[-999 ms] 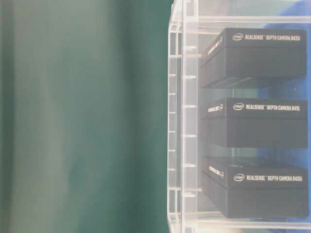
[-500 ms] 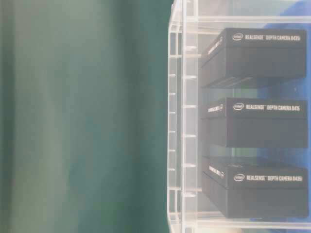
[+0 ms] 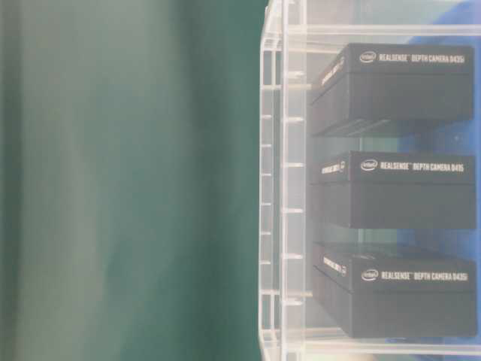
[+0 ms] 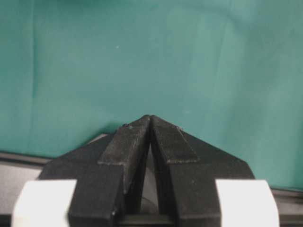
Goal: Take the box out of the case with the right arm.
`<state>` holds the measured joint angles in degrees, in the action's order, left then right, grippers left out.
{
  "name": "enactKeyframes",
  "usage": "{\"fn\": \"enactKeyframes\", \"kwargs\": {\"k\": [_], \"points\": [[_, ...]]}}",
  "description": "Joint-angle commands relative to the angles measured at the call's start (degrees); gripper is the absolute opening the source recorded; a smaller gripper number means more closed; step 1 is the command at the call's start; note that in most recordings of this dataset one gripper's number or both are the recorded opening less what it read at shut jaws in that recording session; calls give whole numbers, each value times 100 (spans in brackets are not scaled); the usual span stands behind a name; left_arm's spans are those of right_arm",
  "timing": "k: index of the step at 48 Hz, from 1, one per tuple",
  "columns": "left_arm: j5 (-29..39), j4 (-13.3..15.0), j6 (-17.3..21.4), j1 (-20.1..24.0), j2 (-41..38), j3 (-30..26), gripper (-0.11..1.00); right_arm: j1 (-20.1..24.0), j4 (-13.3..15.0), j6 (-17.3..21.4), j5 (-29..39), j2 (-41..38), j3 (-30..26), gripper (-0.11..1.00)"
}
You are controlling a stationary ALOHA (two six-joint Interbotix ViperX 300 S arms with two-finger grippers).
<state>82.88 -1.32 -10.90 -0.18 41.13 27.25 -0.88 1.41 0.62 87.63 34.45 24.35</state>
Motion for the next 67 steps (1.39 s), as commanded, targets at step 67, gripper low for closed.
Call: {"fn": "enactKeyframes", "kwargs": {"k": [67], "points": [[-26,-9,-35,-9,-53,-237,11,-580,694,8007,-9,-158,-193,6]]}}
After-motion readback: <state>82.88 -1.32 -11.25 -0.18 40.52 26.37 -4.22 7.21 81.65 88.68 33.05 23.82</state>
